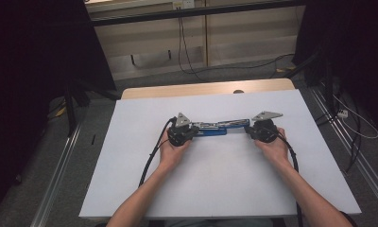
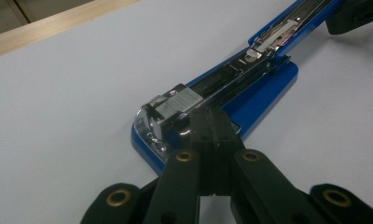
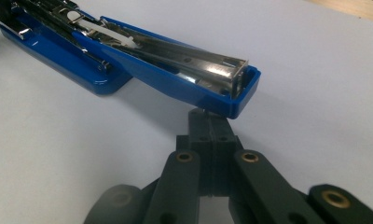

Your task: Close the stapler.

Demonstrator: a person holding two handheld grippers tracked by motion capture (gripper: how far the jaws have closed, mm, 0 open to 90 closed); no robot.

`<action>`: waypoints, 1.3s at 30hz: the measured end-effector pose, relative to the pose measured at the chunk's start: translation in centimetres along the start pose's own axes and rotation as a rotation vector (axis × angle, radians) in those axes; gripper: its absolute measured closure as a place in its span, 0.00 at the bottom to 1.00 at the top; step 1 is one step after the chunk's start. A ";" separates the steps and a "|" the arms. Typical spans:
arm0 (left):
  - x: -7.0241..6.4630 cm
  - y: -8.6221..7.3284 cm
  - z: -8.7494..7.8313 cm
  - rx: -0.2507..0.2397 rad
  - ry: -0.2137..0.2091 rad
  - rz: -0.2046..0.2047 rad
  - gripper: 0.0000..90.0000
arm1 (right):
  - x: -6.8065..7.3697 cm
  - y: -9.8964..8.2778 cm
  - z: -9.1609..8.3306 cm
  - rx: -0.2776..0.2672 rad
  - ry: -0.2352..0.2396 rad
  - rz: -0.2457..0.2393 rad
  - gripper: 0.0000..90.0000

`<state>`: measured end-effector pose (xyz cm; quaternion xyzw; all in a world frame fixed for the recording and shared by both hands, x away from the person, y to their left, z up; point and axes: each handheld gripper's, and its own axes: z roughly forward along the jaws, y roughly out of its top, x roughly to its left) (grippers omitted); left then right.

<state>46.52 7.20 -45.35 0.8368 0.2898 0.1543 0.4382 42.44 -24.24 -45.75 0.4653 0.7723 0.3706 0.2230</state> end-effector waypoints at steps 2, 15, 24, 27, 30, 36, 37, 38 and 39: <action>0.0 0.0 0.0 0.000 -0.001 0.001 1.00 | 0.0 0.0 0.0 -0.006 -0.001 0.000 1.00; 0.0 0.0 0.0 -0.001 -0.001 0.006 1.00 | 0.1 0.2 -0.1 -0.035 0.005 0.009 1.00; -0.1 0.0 0.0 -0.003 0.012 0.013 1.00 | 0.3 0.3 -0.1 -0.078 0.030 0.018 1.00; -0.2 -0.1 0.0 -0.002 0.007 0.014 1.00 | 0.2 0.4 -0.1 -0.088 0.034 0.020 1.00; -0.1 -0.1 0.0 -0.004 0.010 0.012 1.00 | 0.2 0.4 -0.2 -0.095 0.036 0.030 1.00; -0.1 -0.1 0.0 -0.007 0.011 0.006 1.00 | 0.1 0.4 -0.5 -0.113 0.047 0.038 1.00; -0.1 -0.1 -0.1 -0.007 0.014 0.007 1.00 | 0.1 0.4 -0.5 -0.114 0.048 0.036 1.00; -0.1 -0.1 -0.1 -0.007 0.013 0.002 1.00 | 0.1 0.4 -0.6 -0.115 0.051 0.039 0.99; 0.0 -0.1 -0.1 -0.008 0.011 -0.003 0.99 | 0.1 0.4 -0.6 -0.119 0.053 0.042 0.98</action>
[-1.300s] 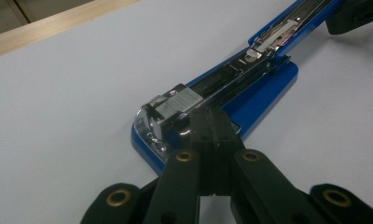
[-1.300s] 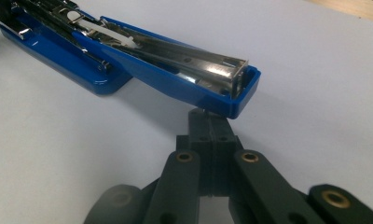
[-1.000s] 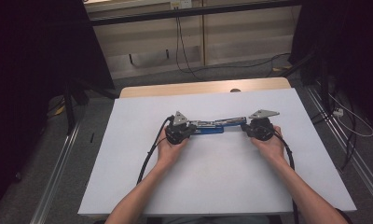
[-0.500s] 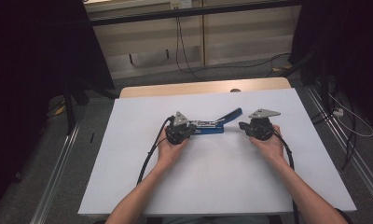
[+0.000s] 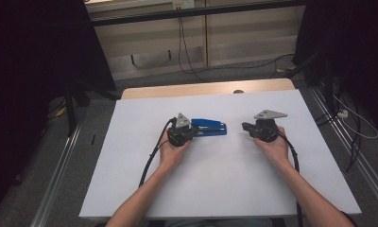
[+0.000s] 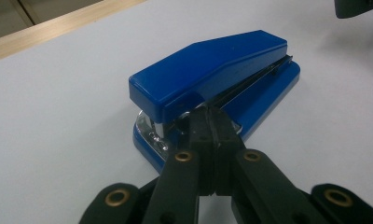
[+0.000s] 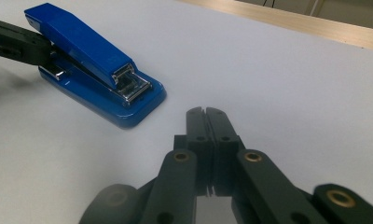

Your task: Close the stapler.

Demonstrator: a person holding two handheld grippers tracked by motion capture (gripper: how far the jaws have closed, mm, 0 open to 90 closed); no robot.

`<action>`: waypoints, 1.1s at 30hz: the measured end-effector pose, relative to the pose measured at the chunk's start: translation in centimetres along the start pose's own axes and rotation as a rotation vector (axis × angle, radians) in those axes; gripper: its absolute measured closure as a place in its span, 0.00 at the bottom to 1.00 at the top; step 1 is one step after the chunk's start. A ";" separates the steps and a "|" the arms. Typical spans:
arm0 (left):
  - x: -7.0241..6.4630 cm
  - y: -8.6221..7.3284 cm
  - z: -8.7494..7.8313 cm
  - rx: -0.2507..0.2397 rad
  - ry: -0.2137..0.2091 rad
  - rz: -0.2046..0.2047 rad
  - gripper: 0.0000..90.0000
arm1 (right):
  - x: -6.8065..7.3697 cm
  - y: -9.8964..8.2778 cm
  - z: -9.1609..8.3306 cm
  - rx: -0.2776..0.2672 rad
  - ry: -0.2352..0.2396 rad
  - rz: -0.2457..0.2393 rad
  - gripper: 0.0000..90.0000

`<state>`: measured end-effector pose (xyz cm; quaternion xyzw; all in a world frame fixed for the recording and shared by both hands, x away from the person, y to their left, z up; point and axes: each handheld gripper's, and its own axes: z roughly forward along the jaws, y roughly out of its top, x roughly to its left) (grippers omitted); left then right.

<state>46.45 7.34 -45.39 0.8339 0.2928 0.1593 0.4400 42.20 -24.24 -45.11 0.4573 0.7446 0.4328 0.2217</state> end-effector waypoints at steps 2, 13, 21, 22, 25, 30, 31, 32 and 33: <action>0.1 0.0 0.0 -0.003 -0.009 -0.017 0.96 | 0.0 0.0 0.0 -0.009 0.005 -0.002 0.97; -0.6 0.1 -0.6 -0.013 -0.032 -0.028 0.81 | 0.1 0.1 -0.7 -0.044 0.010 0.035 0.80; -0.5 0.0 -1.2 -0.035 -0.042 -0.066 0.63 | 0.4 0.2 -1.0 -0.060 0.008 0.028 0.56; -0.8 -0.1 -1.2 -0.034 -0.036 -0.061 0.59 | 0.4 0.2 -1.1 -0.061 0.006 0.027 0.52; -1.2 -0.1 -1.3 -0.027 -0.018 -0.046 0.45 | 0.7 0.4 -1.1 -0.067 -0.009 0.022 0.38; -1.2 0.0 -1.7 -0.032 0.005 -0.054 0.31 | 1.2 0.6 -1.3 -0.072 -0.015 0.018 0.26; -1.1 0.0 -1.9 -0.034 0.005 -0.060 0.27 | 1.2 0.6 -1.4 -0.072 -0.013 0.019 0.23; -1.0 0.0 -2.0 -0.038 0.006 -0.066 0.26 | 1.3 0.7 -1.5 -0.076 -0.018 0.021 0.21; -0.9 0.1 -2.2 -0.043 0.010 -0.066 0.25 | 1.3 0.7 -1.6 -0.081 -0.021 0.018 0.19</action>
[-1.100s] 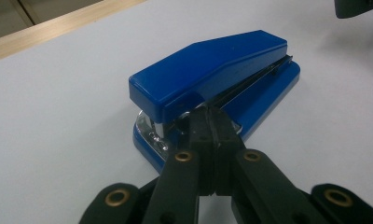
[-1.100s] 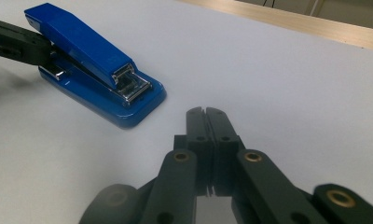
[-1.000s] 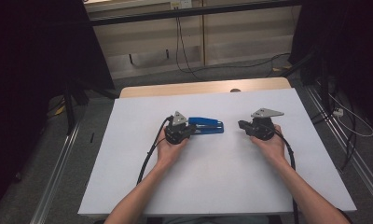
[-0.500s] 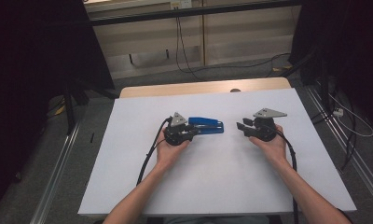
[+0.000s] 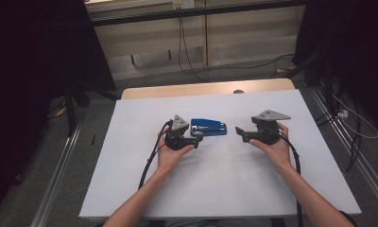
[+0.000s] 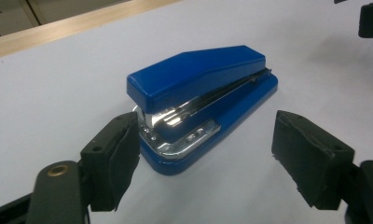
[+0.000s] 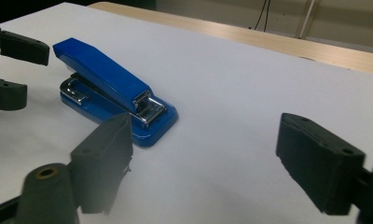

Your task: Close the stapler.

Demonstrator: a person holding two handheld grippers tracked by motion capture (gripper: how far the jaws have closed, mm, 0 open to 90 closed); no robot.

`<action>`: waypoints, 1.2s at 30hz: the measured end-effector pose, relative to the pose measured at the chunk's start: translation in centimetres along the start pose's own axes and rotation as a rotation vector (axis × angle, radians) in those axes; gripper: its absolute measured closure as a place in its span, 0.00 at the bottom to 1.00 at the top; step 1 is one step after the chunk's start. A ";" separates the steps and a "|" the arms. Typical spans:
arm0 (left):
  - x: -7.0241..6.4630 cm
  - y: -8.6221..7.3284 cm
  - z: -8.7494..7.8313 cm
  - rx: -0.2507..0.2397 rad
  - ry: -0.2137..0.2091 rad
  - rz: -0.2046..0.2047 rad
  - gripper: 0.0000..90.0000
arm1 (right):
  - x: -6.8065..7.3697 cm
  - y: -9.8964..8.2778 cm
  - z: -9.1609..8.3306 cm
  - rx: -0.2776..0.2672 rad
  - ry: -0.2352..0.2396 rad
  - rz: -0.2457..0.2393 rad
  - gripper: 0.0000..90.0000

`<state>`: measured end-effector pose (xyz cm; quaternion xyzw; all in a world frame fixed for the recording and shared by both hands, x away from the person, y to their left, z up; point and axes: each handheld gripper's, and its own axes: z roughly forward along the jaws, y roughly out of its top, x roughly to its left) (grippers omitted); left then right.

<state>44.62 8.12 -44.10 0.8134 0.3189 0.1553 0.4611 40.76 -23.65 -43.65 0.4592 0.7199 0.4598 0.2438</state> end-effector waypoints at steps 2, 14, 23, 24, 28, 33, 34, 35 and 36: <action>0.2 0.1 -0.2 -0.016 0.004 -0.014 0.19 | 0.1 0.0 -0.1 -0.005 0.000 0.004 0.16; 0.1 0.4 -2.2 -0.086 -0.041 -0.008 0.04 | 0.7 0.1 -0.8 -0.029 -0.004 -0.004 0.08; 0.0 -0.6 -3.8 -0.096 0.009 -0.024 0.06 | 1.4 0.0 -1.4 -0.035 0.005 0.022 0.05; 0.1 -0.7 -4.1 -0.101 0.015 -0.027 0.06 | 1.5 -0.1 -1.5 -0.036 -0.008 0.024 0.04; 0.2 -1.1 -5.0 -0.112 0.020 -0.038 0.06 | 1.8 -0.3 -2.0 -0.040 -0.023 0.026 0.04; 0.6 -1.8 -6.1 -0.104 0.032 -0.030 0.06 | 1.9 -0.3 -2.6 -0.050 -0.035 0.015 0.04; 0.7 -2.0 -6.3 -0.108 0.032 -0.035 0.06 | 1.9 -0.3 -2.6 -0.049 -0.037 0.012 0.04; 0.8 -2.2 -6.5 -0.114 0.035 -0.044 0.06 | 2.0 -0.4 -2.7 -0.051 -0.036 0.017 0.04; 0.9 -2.2 -6.7 -0.114 0.040 -0.050 0.06 | 2.0 -0.4 -2.8 -0.052 -0.034 0.019 0.04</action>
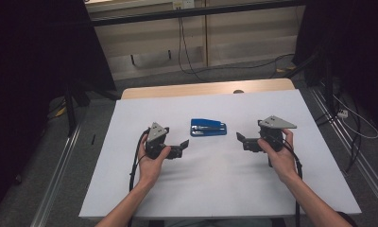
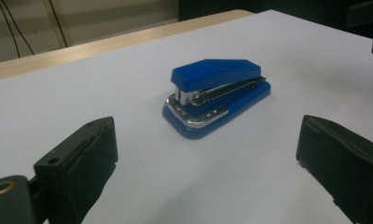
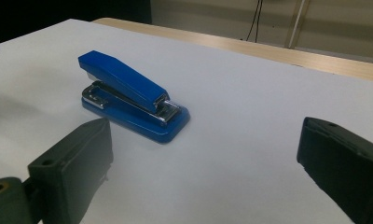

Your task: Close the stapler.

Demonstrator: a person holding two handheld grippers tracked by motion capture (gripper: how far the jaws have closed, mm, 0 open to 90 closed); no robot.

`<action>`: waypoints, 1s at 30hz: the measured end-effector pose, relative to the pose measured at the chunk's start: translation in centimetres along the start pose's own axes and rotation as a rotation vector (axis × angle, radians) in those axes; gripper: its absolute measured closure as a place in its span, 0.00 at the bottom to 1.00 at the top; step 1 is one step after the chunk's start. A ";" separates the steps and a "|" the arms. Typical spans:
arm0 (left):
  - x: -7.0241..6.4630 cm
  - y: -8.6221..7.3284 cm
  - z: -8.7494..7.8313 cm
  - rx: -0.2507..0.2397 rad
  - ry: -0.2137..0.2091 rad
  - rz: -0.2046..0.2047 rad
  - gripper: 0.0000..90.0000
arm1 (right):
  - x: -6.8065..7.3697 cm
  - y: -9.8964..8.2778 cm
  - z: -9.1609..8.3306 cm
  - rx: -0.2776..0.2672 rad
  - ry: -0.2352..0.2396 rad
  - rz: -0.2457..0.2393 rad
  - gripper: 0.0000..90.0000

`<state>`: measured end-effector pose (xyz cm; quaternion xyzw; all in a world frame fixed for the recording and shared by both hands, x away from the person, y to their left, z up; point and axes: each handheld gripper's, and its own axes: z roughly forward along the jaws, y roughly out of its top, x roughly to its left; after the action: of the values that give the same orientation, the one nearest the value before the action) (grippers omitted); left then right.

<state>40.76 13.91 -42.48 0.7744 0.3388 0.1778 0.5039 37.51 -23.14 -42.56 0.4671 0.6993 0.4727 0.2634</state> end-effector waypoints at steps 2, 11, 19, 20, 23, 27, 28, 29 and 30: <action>0.1 0.0 -0.6 -0.009 0.020 -0.002 0.06 | 0.1 0.0 -0.3 -0.001 -0.005 -0.004 0.04; 0.5 -0.8 -3.3 -0.036 0.047 -0.030 0.06 | 0.5 -0.6 -1.6 -0.017 -0.018 -0.009 0.04; 0.4 -1.5 -5.1 -0.035 0.069 -0.003 0.06 | 0.4 -1.2 -3.2 -0.033 -0.037 -0.001 0.04; 0.4 -1.6 -5.3 -0.043 0.073 -0.005 0.06 | 0.3 -1.3 -3.4 -0.035 -0.042 0.005 0.04; 0.6 -1.7 -6.0 -0.056 0.077 -0.019 0.05 | 0.0 -1.4 -4.0 -0.039 -0.056 0.008 0.03; 0.8 -2.1 -6.8 -0.056 0.099 -0.023 0.05 | -0.4 -1.9 -4.9 -0.038 -0.075 0.020 0.03; 0.8 -2.2 -7.0 -0.052 0.100 -0.022 0.05 | -0.5 -1.9 -5.0 -0.038 -0.077 0.019 0.03; 0.9 -2.2 -7.1 -0.051 0.098 -0.030 0.05 | -0.6 -2.1 -5.2 -0.039 -0.082 0.023 0.03; 0.9 -2.3 -7.3 -0.050 0.100 -0.030 0.05 | -0.7 -2.1 -5.4 -0.041 -0.086 0.027 0.03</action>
<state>36.11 20.00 -41.47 0.7465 0.3704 0.2171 0.5084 32.52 -26.26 -42.30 0.4908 0.6710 0.4701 0.2963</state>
